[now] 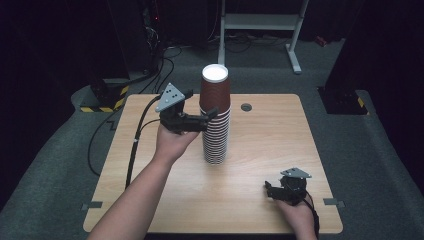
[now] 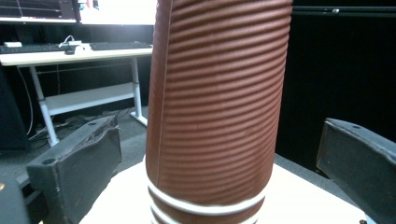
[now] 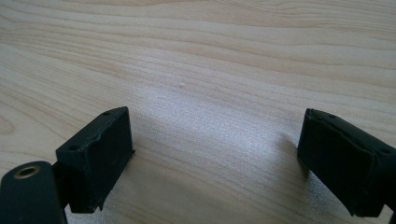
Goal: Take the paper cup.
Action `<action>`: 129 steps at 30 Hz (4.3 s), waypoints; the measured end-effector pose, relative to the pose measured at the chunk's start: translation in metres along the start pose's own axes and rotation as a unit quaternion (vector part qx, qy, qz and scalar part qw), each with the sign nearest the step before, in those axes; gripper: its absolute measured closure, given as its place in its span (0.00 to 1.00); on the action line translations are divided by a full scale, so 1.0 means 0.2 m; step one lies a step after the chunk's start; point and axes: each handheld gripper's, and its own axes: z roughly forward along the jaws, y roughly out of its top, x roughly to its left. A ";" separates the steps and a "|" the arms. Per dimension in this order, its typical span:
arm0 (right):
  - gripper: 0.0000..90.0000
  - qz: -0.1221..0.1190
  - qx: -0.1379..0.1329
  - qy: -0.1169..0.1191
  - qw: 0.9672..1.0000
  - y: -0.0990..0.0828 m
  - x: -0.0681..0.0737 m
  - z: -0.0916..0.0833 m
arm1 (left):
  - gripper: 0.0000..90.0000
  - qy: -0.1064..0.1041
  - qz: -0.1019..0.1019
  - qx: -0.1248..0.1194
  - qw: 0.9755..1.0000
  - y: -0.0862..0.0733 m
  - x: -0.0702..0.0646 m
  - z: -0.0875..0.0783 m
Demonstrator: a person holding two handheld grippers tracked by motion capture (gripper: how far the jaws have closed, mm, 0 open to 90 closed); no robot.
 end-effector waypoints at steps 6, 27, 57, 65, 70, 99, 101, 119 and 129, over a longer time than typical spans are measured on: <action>0.11 -0.001 0.000 0.001 1.000 0.00 0.00 0.00 | 0.00 -0.001 0.005 -0.001 1.000 0.04 0.00 0.03; 0.11 -0.002 0.000 0.003 1.000 0.00 0.00 0.00 | 0.00 0.000 -0.002 -0.007 1.000 0.13 0.03 0.16; 0.11 -0.001 0.000 0.002 1.000 0.00 0.00 0.00 | 0.09 0.005 0.015 -0.005 1.000 0.15 0.03 0.25; 0.11 -0.001 0.000 0.002 1.000 0.00 0.00 0.00 | 0.14 0.000 0.015 -0.020 1.000 0.14 0.02 0.22; 0.11 -0.001 0.000 0.002 1.000 0.00 0.00 0.00 | 0.18 0.001 0.018 -0.023 1.000 0.13 0.01 0.21; 0.11 -0.003 -0.001 0.001 1.000 0.00 0.00 0.00 | 0.22 0.007 0.008 -0.046 0.999 0.20 -0.01 0.15; 0.11 -0.003 -0.001 0.000 1.000 0.00 0.01 0.00 | 0.22 0.008 0.012 -0.046 0.999 0.21 -0.01 0.15; 0.10 -0.001 0.000 0.000 1.000 0.00 0.00 0.00 | 0.22 0.008 0.019 -0.075 0.997 0.30 -0.04 0.15; 0.10 -0.002 0.000 0.001 1.000 0.00 0.00 0.00 | 0.23 0.006 0.019 -0.110 0.994 0.36 -0.04 0.11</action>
